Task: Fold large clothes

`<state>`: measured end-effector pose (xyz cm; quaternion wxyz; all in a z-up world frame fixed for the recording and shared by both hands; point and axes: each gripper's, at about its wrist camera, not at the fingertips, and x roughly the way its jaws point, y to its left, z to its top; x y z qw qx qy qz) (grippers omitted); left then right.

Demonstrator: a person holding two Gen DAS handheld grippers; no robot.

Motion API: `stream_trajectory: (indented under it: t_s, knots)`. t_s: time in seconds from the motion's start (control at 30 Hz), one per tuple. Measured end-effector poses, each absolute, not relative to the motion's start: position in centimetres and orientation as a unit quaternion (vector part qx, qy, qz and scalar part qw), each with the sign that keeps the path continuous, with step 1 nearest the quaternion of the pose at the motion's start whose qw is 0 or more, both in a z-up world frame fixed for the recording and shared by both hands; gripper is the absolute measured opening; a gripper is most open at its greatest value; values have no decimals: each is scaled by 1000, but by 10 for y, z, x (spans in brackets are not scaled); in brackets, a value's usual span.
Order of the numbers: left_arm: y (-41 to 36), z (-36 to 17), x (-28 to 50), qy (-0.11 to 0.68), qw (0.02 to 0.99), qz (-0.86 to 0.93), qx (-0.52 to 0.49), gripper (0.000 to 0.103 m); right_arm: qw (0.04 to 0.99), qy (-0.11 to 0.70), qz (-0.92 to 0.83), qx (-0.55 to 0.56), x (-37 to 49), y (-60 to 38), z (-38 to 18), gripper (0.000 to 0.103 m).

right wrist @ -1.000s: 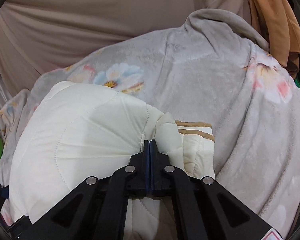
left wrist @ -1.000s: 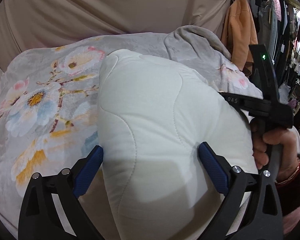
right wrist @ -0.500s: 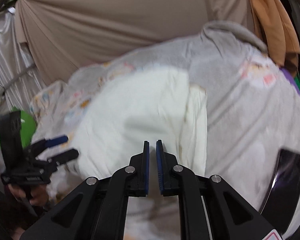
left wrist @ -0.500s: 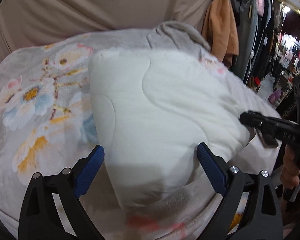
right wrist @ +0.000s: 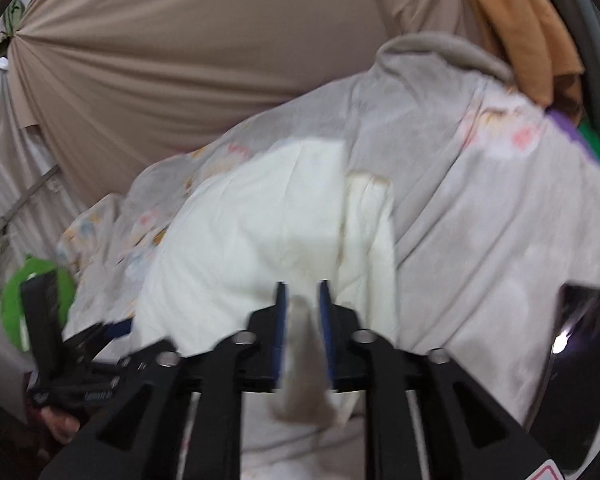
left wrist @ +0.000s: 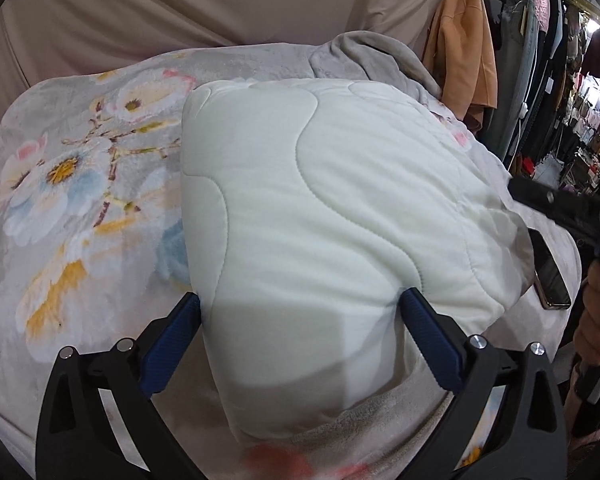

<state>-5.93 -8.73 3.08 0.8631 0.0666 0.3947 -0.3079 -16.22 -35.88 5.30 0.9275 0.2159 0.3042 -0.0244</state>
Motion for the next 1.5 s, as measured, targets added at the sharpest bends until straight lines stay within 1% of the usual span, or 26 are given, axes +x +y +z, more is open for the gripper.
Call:
stream_trajectory:
  t_s: [0.07, 0.1, 0.13, 0.2, 0.23, 0.27, 0.4, 0.5, 0.57, 0.73, 0.83, 1.0, 1.17, 1.2, 1.27, 1.3, 1.33, 1.37, 1.4, 1.43, 1.5]
  knots:
    - [-88, 30, -59, 394, 864, -307, 68, 98, 921, 320, -30, 218, -145, -363, 47, 39]
    - [-88, 30, -59, 394, 864, -307, 69, 98, 918, 332, -31, 216, -136, -362, 40, 37]
    - [-87, 30, -59, 394, 863, -307, 69, 98, 915, 345, -36, 208, -127, -361, 33, 31]
    - [-88, 31, -59, 391, 864, -310, 70, 98, 911, 364, -54, 185, -113, -359, 13, 32]
    - [-88, 32, -60, 390, 864, -311, 71, 98, 910, 366, -56, 185, -110, -360, 5, 34]
    - [-87, 34, -61, 389, 864, -314, 69, 97, 908, 368, -55, 192, -107, -362, -1, 35]
    - [-67, 56, -60, 363, 871, -329, 36, 96, 902, 366, -36, 227, -113, -375, 6, 35]
    - [-46, 70, -42, 360, 872, -332, -3, 98, 903, 351, -26, 247, -123, -386, 18, 44]
    - [-39, 67, -22, 378, 865, -328, -28, 98, 901, 348, -18, 260, -127, -392, 21, 46]
    - [-53, 30, 19, 453, 814, -359, -67, 98, 886, 371, 2, 279, -121, -398, 7, 55]
    - [-63, 12, 30, 477, 785, -382, -98, 98, 871, 388, 27, 301, -113, -401, -8, 57]
    - [-71, 10, 30, 466, 792, -384, -90, 98, 855, 395, 55, 331, -102, -403, -21, 60]
    - [-72, 9, 35, 468, 790, -385, -91, 98, 860, 394, 54, 318, -93, -393, -18, 62]
    - [-72, 11, 34, 467, 792, -384, -91, 98, 863, 394, 50, 313, -92, -391, -15, 61]
    - [-76, 17, 30, 457, 799, -384, -81, 97, 870, 392, 42, 296, -91, -385, -10, 55]
    - [-77, 21, 26, 449, 804, -384, -73, 91, 877, 389, 37, 279, -93, -380, -4, 45]
    - [-80, 27, 21, 437, 811, -385, -61, 87, 883, 388, 31, 263, -94, -377, 0, 34]
    - [-82, 34, 14, 423, 819, -385, -43, 79, 887, 386, 23, 251, -97, -375, 4, 29]
    - [-84, 41, 7, 407, 826, -389, -28, 73, 889, 382, 16, 250, -101, -374, 9, 23]
    - [-85, 46, 1, 394, 832, -392, -14, 71, 890, 378, 16, 253, -104, -375, 10, 21]
    - [-86, 49, -5, 381, 835, -397, 5, 71, 889, 374, 25, 263, -109, -381, 8, 21]
